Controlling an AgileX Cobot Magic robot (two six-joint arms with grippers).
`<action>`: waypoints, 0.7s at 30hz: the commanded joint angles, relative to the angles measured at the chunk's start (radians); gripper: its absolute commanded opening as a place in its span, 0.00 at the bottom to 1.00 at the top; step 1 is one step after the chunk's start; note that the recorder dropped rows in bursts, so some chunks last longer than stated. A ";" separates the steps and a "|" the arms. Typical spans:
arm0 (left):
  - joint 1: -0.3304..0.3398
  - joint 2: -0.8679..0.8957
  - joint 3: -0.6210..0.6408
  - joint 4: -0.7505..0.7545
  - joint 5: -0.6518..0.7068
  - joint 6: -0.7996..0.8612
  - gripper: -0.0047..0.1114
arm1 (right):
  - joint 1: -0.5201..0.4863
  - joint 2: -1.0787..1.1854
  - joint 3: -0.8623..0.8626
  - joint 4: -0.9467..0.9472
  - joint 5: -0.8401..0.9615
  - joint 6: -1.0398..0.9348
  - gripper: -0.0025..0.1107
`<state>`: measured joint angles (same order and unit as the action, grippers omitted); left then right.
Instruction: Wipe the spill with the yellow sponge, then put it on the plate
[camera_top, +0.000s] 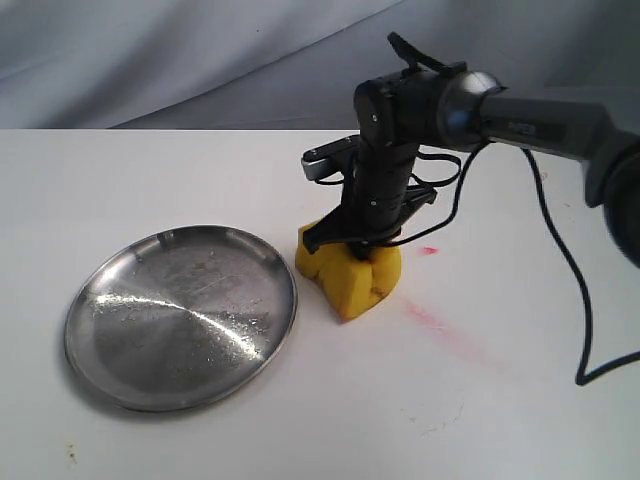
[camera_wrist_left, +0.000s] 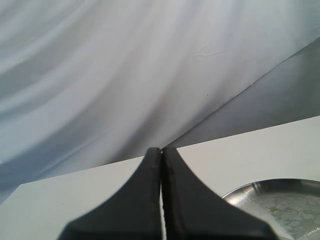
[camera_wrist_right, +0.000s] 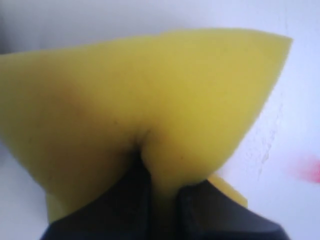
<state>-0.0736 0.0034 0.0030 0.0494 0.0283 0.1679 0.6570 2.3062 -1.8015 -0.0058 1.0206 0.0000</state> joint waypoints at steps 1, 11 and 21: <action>0.004 -0.003 -0.003 -0.007 -0.003 -0.009 0.04 | -0.022 0.112 -0.164 -0.028 0.079 0.010 0.02; 0.004 -0.003 -0.003 -0.007 -0.003 -0.009 0.04 | -0.079 0.118 -0.193 -0.294 0.200 0.029 0.02; 0.004 -0.003 -0.003 -0.007 -0.003 -0.009 0.04 | -0.100 -0.082 0.191 -0.251 0.097 0.061 0.02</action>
<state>-0.0736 0.0034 0.0030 0.0494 0.0283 0.1679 0.5653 2.2738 -1.7287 -0.2842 1.1384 0.0549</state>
